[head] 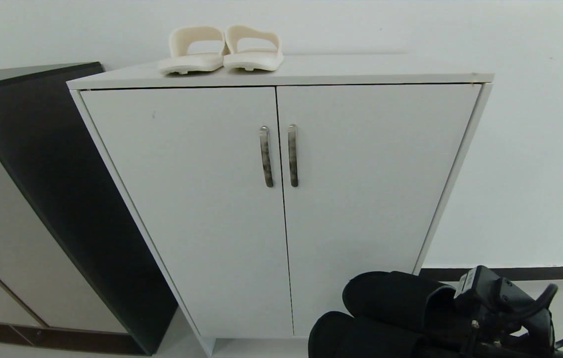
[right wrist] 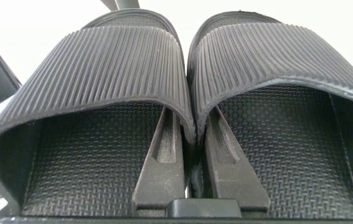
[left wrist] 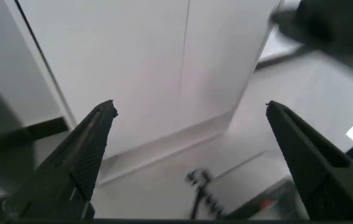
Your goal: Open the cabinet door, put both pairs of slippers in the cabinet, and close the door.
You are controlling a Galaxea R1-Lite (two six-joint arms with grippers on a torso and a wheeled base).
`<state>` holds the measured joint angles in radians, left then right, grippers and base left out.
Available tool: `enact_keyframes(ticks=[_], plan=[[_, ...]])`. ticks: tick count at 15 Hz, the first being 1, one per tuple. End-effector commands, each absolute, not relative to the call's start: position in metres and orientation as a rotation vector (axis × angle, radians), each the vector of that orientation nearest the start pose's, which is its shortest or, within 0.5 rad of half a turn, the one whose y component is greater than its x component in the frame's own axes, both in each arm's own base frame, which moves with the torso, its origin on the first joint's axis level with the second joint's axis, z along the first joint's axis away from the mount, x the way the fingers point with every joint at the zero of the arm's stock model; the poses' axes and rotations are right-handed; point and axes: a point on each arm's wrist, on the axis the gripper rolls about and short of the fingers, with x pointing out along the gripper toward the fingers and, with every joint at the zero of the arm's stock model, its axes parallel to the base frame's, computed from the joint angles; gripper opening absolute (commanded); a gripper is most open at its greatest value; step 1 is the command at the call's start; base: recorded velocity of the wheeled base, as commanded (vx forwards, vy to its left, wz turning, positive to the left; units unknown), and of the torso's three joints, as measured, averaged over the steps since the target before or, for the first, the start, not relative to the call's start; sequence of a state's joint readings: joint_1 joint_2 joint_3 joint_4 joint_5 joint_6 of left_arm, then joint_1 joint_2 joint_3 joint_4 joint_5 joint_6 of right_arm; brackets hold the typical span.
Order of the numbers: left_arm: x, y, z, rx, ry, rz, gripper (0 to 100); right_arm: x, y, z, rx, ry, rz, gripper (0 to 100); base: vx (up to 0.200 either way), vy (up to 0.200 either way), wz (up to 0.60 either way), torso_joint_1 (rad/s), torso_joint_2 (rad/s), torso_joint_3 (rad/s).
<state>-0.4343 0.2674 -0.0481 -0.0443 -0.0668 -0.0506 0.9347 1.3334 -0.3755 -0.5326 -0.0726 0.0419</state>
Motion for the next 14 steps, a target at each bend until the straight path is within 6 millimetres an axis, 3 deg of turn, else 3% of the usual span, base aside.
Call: enact_keyframes(ticks=[1, 6, 9, 14], plan=[[0.008, -0.005, 0.165, -0.200, 0.091, -0.485, 100, 0.112, 0.149, 0.150, -0.174, 0.399, 0.842, 0, 0.000, 0.000, 0.00, 0.000, 0.00, 0.000], [0.081, -0.047, 0.206, -0.164, 0.154, -0.679, 100, 0.111, 0.148, 0.150, -0.177, 0.391, 0.844, 0, 0.000, 0.000, 0.00, 0.000, 0.00, 0.000], [0.123, -0.082, 0.212, -0.132, 0.153, -0.802, 100, 0.110, 0.150, 0.148, -0.194, 0.394, 0.856, 0, 0.000, 0.000, 0.00, 0.000, 0.00, 0.000], [0.167, -0.132, 0.241, -0.137, 0.111, -0.944, 100, 0.109, 0.150, 0.148, -0.198, 0.393, 0.858, 0, 0.000, 0.000, 0.00, 0.000, 0.00, 0.000]])
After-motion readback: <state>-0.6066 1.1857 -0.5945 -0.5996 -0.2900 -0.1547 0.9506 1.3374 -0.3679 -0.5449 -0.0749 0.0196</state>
